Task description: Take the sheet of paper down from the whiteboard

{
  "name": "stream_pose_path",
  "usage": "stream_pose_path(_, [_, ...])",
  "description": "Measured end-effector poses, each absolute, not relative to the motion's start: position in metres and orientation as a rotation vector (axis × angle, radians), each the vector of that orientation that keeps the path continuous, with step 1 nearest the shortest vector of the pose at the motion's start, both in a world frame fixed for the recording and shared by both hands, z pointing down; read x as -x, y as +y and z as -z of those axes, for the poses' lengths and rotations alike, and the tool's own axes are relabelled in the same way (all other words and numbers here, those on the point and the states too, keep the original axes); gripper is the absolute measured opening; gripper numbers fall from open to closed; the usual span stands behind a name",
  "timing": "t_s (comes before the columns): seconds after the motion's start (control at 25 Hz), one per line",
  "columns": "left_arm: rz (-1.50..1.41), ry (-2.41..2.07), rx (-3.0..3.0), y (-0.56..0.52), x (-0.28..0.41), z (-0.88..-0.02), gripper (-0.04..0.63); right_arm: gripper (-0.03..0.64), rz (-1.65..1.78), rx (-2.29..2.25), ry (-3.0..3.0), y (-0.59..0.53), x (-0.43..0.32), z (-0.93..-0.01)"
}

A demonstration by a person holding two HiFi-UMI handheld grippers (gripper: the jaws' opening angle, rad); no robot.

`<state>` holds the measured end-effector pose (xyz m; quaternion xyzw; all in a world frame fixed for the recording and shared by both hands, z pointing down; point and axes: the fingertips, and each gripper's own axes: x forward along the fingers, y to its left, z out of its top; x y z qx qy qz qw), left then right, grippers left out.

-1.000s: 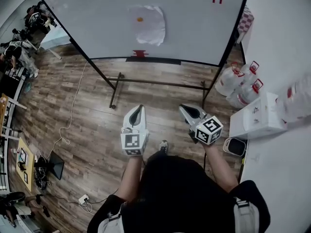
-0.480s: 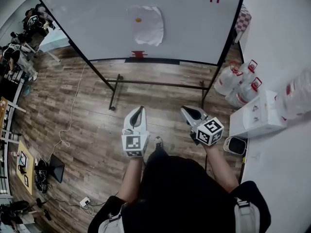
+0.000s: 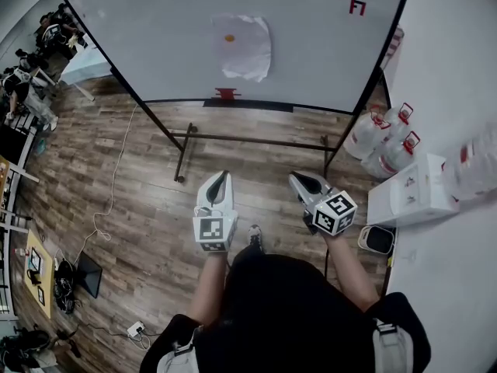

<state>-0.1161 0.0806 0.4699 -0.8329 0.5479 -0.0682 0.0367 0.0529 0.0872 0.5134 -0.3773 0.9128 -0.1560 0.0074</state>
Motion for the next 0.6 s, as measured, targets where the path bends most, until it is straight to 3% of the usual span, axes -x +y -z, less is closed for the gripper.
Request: stream_pose_path(0.6, [0.21, 1.633, 2.598, 0.003, 0.139, -0.482, 0.011, 0.003, 0.534, 1.255, 2.859, 0.023, -0.029, -0.532])
